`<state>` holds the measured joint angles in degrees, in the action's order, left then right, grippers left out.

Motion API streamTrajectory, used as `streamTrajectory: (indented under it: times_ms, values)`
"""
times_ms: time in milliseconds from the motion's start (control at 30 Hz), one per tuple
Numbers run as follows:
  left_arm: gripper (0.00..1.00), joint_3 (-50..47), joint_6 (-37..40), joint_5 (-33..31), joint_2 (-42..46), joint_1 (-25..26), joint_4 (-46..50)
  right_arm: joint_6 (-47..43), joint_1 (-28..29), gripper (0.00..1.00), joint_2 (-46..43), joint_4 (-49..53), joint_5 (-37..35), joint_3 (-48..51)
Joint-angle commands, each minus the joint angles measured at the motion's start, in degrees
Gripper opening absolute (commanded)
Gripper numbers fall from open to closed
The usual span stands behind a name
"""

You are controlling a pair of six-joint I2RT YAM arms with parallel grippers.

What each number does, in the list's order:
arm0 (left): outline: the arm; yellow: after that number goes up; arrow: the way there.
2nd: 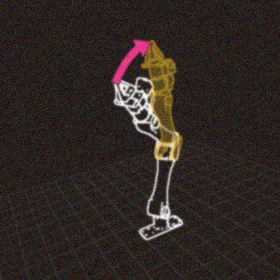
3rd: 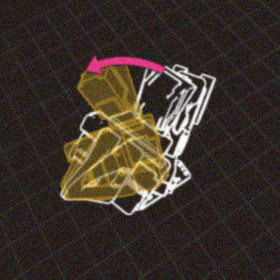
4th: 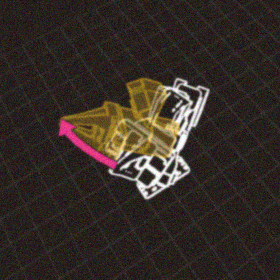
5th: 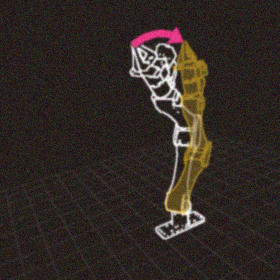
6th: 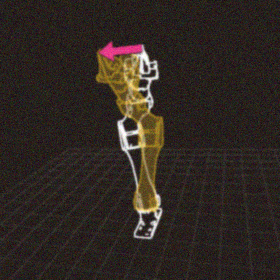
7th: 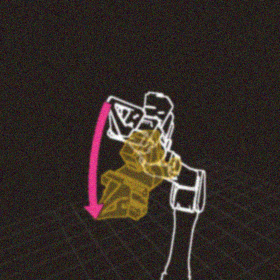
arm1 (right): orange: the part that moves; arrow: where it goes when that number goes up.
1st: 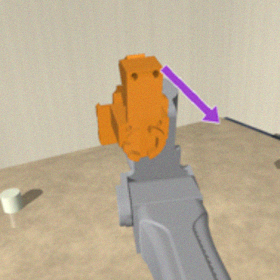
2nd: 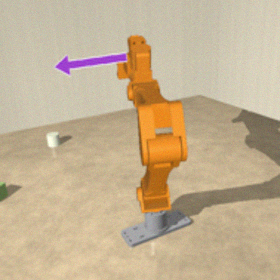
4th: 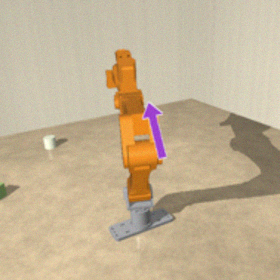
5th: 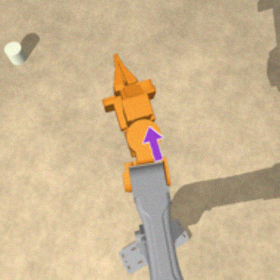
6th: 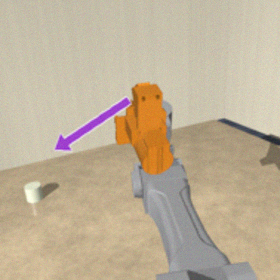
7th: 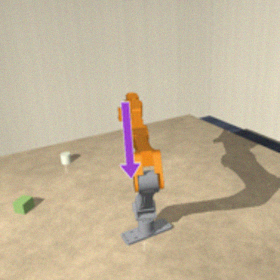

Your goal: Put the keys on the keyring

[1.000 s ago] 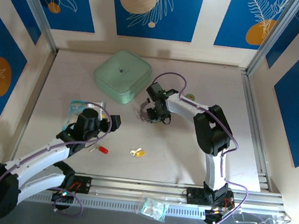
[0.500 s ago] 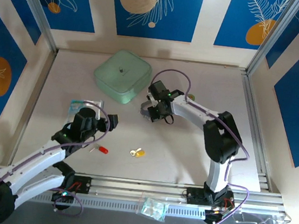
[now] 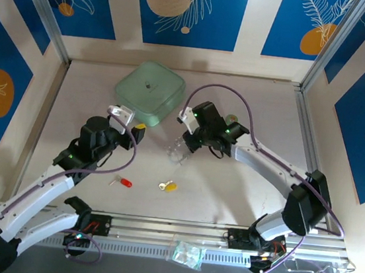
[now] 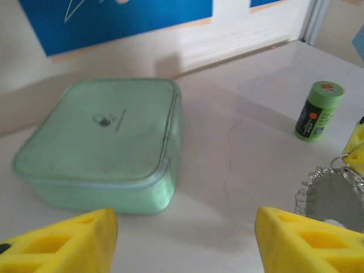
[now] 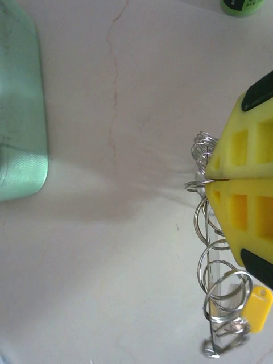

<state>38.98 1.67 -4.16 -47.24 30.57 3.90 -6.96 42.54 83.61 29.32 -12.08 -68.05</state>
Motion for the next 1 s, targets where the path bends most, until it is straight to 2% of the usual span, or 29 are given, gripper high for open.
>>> streamTrajectory:
  times_ms: [0, 100, 333, 467, 567, 667, 767, 967]
  values:
    - [0.62, 2.9, 9.4, 5.0, -0.5, 0.3, -0.6, -4.8, 0.4, 0.0, -4.4, -4.8, 4.5, 3.8]
    - [0.58, 4.0, 12.1, 8.2, -2.5, 0.4, -0.7, -6.2, 0.4, 0.0, -6.7, -6.5, 6.4, 6.7]
    - [0.48, 3.1, 14.4, 20.5, -7.4, 0.4, -5.3, -11.1, 0.4, 0.0, -10.7, -11.2, 12.6, 11.4]
    - [0.48, 3.7, 16.4, 25.8, -11.0, 0.2, -5.1, -14.9, -1.3, 0.0, -11.2, -14.2, 21.8, 13.1]
    - [0.46, 5.7, 18.8, 28.6, -13.7, 0.2, -3.2, -18.5, -1.4, 0.0, -11.1, -15.1, 25.3, 13.0]
    - [0.44, 8.2, 22.6, 34.3, -15.4, 0.2, 0.3, -22.3, -1.4, 0.0, -11.0, -14.6, 28.0, 12.4]
    - [0.37, 10.5, 27.0, 37.3, -16.7, 0.2, 4.4, -25.1, -1.4, 0.0, -11.0, -13.1, 28.4, 11.4]
    - [0.34, 11.2, 33.6, 42.2, -18.2, 0.2, 7.3, -29.5, -1.4, 0.0, -11.3, -10.4, 30.3, 9.8]
